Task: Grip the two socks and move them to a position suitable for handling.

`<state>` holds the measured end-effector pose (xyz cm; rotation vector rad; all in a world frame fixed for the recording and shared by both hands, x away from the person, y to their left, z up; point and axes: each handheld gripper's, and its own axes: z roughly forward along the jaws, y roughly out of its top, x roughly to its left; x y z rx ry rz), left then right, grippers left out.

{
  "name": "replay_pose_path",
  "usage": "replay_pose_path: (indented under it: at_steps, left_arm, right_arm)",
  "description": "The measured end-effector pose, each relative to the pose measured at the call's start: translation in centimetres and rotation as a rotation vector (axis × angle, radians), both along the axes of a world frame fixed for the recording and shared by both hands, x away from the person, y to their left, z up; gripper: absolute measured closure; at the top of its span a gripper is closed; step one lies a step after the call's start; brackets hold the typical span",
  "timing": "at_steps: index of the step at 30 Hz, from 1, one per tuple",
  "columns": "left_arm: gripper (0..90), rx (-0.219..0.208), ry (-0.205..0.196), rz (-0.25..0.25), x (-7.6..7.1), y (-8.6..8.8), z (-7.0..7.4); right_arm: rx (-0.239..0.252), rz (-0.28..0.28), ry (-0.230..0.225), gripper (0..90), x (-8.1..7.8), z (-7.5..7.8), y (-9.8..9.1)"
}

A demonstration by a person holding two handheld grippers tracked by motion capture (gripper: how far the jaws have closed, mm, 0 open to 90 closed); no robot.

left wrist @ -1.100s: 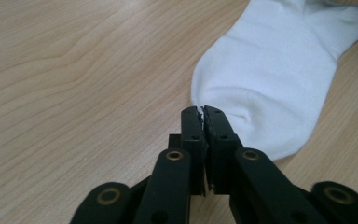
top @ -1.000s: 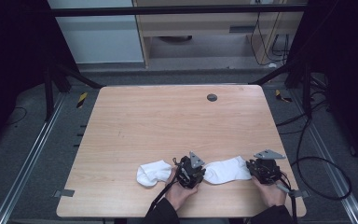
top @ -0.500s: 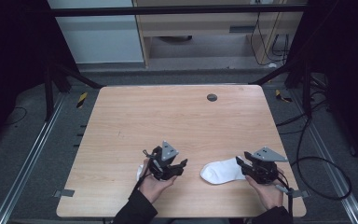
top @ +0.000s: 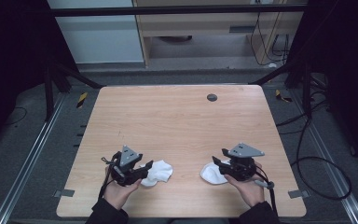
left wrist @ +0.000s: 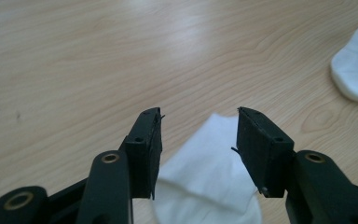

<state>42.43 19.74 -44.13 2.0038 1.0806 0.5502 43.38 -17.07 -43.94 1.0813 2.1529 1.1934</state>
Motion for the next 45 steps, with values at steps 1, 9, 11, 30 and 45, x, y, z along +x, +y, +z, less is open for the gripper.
replay_pose_path:
  at_steps: [1,9,11,30,45]
  left_arm:
    - [49.4,0.003,0.004,0.007,-0.1,0.5,-0.2]
    - [51.5,0.007,0.059,0.064,-1.3,3.3,-1.9]
    - [53.0,0.002,0.076,0.065,-1.4,3.4,-2.2]
    - [60.3,0.045,0.173,0.042,-1.3,2.3,-4.4]
    - [71.2,0.085,0.201,0.008,-1.1,1.5,-4.8]
  right_arm:
    - [-0.002,0.010,0.001,51.7,0.1,0.0,0.5]
    - [-0.005,0.111,0.015,56.7,0.6,-0.2,4.5]
    - [-0.005,0.135,0.024,58.7,0.8,-0.4,5.6]
    - [-0.087,0.318,0.101,64.6,1.2,-3.9,14.1]
    - [-0.175,0.374,0.164,83.3,0.9,-5.7,16.2]
